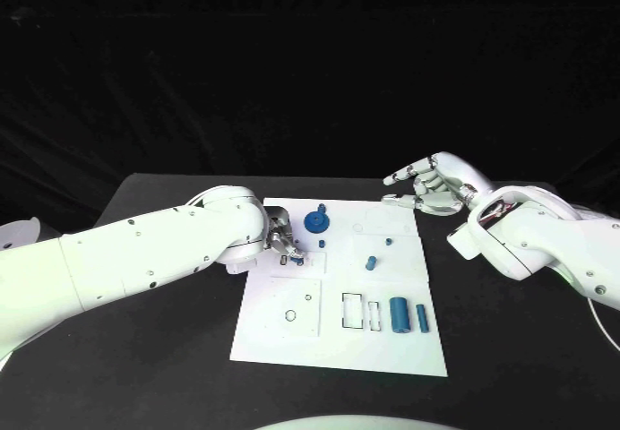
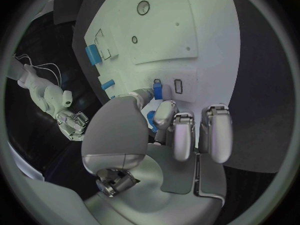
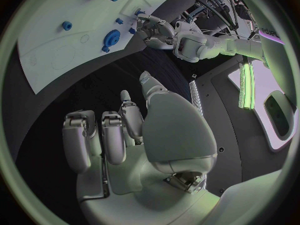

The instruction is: Assemble the parts on the task board

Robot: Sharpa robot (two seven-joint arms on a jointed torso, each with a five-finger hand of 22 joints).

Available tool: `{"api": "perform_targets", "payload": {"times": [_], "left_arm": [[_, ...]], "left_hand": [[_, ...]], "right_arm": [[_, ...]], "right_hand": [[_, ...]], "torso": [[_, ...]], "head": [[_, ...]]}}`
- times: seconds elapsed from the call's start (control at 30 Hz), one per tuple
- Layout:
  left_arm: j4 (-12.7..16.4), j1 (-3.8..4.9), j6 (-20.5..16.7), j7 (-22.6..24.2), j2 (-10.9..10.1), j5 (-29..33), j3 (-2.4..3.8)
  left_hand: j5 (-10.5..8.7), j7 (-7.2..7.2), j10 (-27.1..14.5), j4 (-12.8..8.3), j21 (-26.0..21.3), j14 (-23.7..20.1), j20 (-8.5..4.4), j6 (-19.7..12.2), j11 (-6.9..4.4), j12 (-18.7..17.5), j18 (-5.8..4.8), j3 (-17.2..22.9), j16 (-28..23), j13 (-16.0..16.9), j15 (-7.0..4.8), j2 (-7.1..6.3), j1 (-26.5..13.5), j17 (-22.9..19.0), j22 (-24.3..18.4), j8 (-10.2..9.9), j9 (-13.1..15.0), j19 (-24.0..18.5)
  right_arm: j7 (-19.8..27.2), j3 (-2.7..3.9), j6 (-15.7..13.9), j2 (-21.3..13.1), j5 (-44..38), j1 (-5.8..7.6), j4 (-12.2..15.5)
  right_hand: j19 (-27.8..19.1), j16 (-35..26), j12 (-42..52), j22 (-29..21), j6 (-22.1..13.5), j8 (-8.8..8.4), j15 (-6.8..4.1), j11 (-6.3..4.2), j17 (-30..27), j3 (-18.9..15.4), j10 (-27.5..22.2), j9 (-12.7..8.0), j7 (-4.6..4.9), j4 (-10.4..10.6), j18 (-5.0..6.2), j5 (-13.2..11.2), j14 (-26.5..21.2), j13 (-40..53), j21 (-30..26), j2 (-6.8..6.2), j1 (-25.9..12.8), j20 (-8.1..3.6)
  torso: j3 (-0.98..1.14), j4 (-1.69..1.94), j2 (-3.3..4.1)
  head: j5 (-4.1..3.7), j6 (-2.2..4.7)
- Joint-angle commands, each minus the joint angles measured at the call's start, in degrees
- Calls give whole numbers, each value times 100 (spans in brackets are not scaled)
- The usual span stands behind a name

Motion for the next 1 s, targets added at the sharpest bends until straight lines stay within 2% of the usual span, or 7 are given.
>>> {"api": "perform_targets", "payload": {"times": [0.03,0.4,1.0], "left_arm": [[12,-12,162,-40,9,-95,-3],[40,-41,333,-43,21,-98,-9],[-31,-47,349,-47,94,-65,-11]], "left_hand": [[15,-41,37,-956,20,613,-24,12,-3,27,-56,981,18,8,-10,44,25,1509,716,27,9,264],[11,-41,44,-987,39,613,-28,19,-4,29,-63,1001,18,9,-8,23,13,1509,752,28,15,279],[9,-42,76,-1031,49,613,-29,56,-3,51,-68,1063,18,36,-3,5,-40,1509,773,30,29,285]], "right_arm": [[20,0,77,4,-10,-5,4],[20,0,86,3,-10,-7,4],[20,0,87,26,-6,-8,-1]], "right_hand": [[412,-29,12,1137,42,10,14,-18,1354,-29,-22,7,14,-5,-36,39,571,415,-21,51,8,27],[412,-29,12,1137,42,10,14,-18,1354,-29,-22,7,14,-5,-36,39,571,415,-21,51,8,27],[412,-29,12,1137,42,10,14,-18,1354,-29,-22,7,14,-5,-36,39,571,415,-21,51,8,27]], "torso": [[0,-2,-1],[3,-1,1],[2,-1,0]], "head": [[2,-5],[-2,-25],[6,-34]]}}
